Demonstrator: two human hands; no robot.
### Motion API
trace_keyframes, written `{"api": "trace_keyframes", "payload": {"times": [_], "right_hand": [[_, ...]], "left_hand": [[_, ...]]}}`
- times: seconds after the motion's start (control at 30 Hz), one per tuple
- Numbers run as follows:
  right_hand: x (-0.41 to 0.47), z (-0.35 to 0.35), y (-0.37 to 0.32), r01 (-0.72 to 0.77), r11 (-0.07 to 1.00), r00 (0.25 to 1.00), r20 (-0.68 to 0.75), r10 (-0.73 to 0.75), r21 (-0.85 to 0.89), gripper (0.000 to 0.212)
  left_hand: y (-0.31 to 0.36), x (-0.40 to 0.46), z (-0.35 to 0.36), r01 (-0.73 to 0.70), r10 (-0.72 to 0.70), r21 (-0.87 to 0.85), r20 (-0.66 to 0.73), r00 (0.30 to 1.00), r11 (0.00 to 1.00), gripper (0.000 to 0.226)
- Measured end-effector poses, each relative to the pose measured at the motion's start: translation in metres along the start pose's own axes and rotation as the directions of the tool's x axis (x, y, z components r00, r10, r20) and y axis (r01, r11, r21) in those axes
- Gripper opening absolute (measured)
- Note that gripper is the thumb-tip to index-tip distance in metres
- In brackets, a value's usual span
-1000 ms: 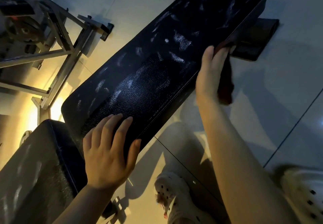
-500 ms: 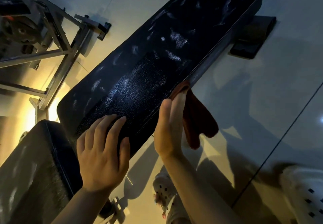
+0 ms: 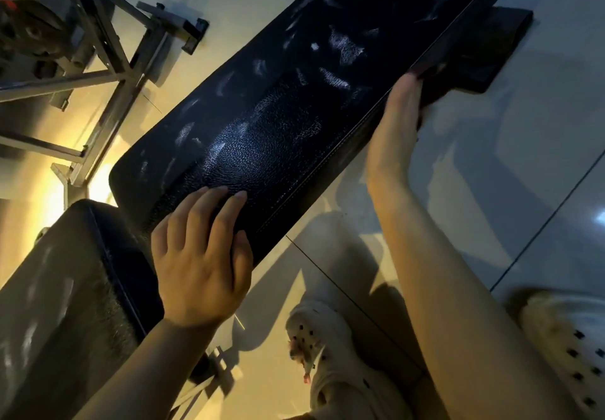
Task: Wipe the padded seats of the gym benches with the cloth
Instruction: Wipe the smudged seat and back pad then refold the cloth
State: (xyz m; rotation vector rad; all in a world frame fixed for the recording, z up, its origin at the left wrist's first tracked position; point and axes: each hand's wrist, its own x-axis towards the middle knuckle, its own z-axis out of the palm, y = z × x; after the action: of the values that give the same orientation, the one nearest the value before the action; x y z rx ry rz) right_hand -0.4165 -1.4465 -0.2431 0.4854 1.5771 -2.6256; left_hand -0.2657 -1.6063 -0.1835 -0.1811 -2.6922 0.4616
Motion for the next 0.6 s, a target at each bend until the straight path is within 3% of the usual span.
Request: {"api": "trace_keyframes", "payload": {"times": [0.1, 0.23, 0.43, 0.53, 0.6], "right_hand": [[-0.041, -0.001, 0.041, 0.05, 0.99, 0.994, 0.101, -0.037, -0.129, 0.1], [-0.116, 0.015, 0.072, 0.056, 0.989, 0.978, 0.207, -0.026, -0.138, 0.095], [-0.104, 0.022, 0.069, 0.1, 0.987, 0.984, 0.158, -0.08, -0.124, 0.093], [-0.048, 0.018, 0.054, 0.093, 0.993, 0.994, 0.061, -0.089, -0.069, 0.101], [0.001, 0.009, 0.041, 0.074, 0.994, 0.997, 0.003, -0.074, -0.085, 0.094]], "left_hand": [[0.003, 0.001, -0.003, 0.026, -0.026, -0.001, 0.015, 1.0, 1.0, 0.037], [0.004, 0.002, -0.005, 0.032, -0.032, 0.005, 0.045, 0.998, 0.999, 0.038], [0.005, 0.001, -0.005, 0.031, -0.031, -0.002, 0.035, 0.999, 1.0, 0.037], [0.006, 0.002, -0.003, 0.037, -0.037, -0.001, 0.023, 0.999, 0.999, 0.037], [0.005, 0.001, -0.002, 0.026, -0.025, -0.006, 0.016, 1.0, 1.0, 0.036]]}}
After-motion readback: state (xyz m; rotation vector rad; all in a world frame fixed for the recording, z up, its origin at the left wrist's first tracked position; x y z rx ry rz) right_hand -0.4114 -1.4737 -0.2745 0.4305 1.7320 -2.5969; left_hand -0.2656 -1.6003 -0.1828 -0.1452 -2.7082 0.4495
